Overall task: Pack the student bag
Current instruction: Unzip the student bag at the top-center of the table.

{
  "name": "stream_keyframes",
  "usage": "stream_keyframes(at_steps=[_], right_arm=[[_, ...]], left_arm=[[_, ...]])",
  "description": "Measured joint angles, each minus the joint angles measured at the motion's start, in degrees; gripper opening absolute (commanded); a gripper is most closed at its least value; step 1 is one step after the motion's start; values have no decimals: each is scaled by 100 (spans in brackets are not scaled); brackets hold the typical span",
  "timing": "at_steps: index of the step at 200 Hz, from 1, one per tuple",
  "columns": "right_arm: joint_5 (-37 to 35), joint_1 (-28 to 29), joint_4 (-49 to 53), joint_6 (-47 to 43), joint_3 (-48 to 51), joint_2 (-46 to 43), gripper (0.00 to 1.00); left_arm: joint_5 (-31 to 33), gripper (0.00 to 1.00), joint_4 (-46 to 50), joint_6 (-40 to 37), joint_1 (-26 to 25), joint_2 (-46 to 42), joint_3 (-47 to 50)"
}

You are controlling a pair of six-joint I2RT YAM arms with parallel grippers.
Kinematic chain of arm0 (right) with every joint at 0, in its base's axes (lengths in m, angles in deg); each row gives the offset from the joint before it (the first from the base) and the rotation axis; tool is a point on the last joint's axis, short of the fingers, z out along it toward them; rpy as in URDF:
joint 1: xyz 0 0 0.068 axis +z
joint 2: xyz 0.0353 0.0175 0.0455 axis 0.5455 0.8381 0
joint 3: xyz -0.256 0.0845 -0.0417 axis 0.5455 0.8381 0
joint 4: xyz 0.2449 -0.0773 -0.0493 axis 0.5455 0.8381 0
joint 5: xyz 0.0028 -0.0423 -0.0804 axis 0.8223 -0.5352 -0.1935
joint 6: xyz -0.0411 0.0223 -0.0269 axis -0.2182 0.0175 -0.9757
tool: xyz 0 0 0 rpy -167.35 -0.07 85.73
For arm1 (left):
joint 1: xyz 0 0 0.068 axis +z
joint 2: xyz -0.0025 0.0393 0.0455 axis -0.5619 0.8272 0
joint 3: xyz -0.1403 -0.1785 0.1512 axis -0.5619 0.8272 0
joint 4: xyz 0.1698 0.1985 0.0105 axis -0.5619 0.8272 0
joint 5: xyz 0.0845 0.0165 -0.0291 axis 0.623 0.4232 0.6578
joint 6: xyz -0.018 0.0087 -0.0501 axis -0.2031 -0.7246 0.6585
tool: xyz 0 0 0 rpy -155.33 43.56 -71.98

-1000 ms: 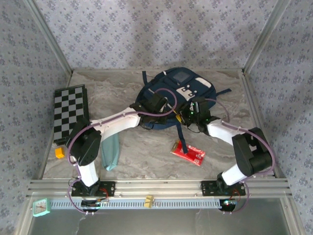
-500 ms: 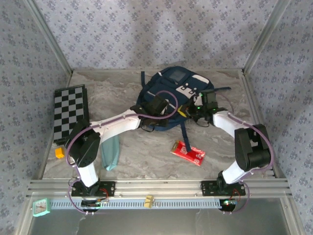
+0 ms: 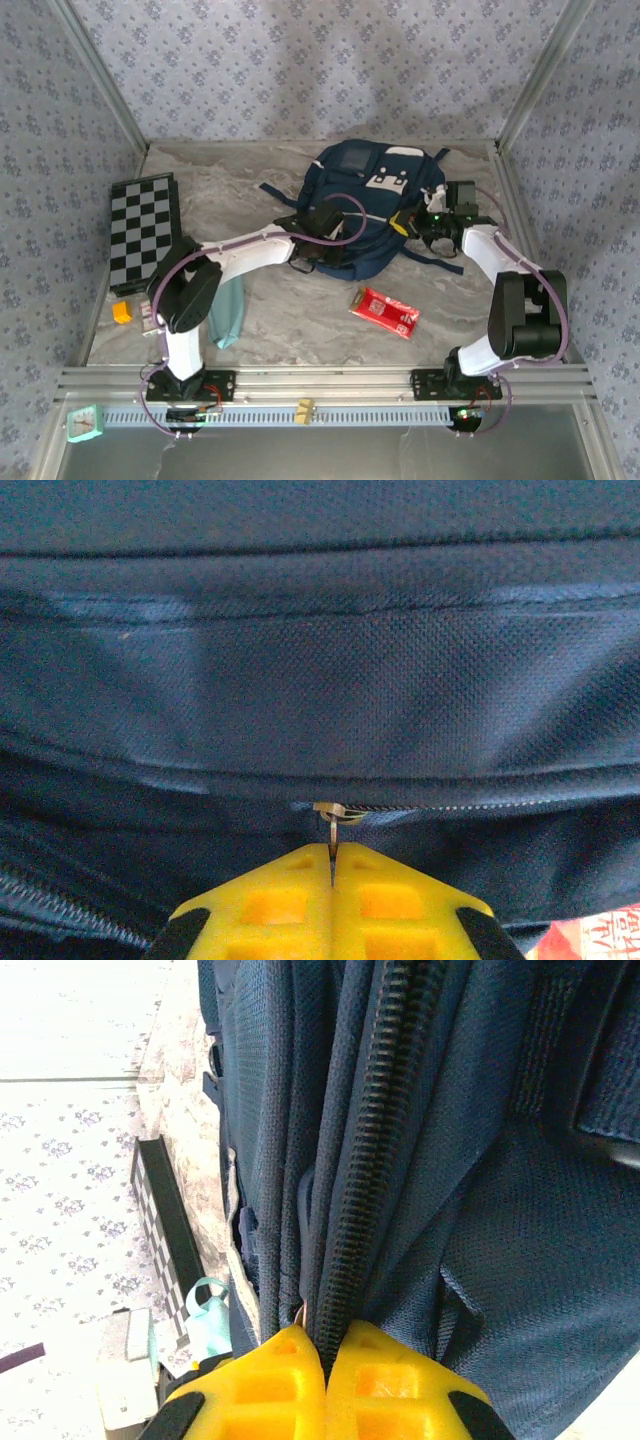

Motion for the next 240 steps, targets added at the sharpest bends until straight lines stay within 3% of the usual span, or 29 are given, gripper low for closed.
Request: stream_keyframes(at_steps=[26,50,99,156,200,208,240], right_arm=[[-20,-11,-90,24,76,-35,0],[-22,-9,-133,48,101,-55,0],[-48,-9,-170,46,131,-94,0],[-9,-317,186,-321,-4,-61,0],[407,-745,887,-487,-1335,822,0],[417,-789,946,-487,-1600,1008,6],[256,-839,931,-452,-1947,1266,43]], left_arm=[[-96,22,-120,-50,81,109,-22],[-203,23,-334,-83,195,116,70],[-372,0,-691,-267,269,127,249],[39,0,-546,-452,385,-485,577],[81,0,-929,-446,225,-1202,885],[83,0,-992,-444,57,-1202,883],[52,0,-892,-350,-503,-922,514]])
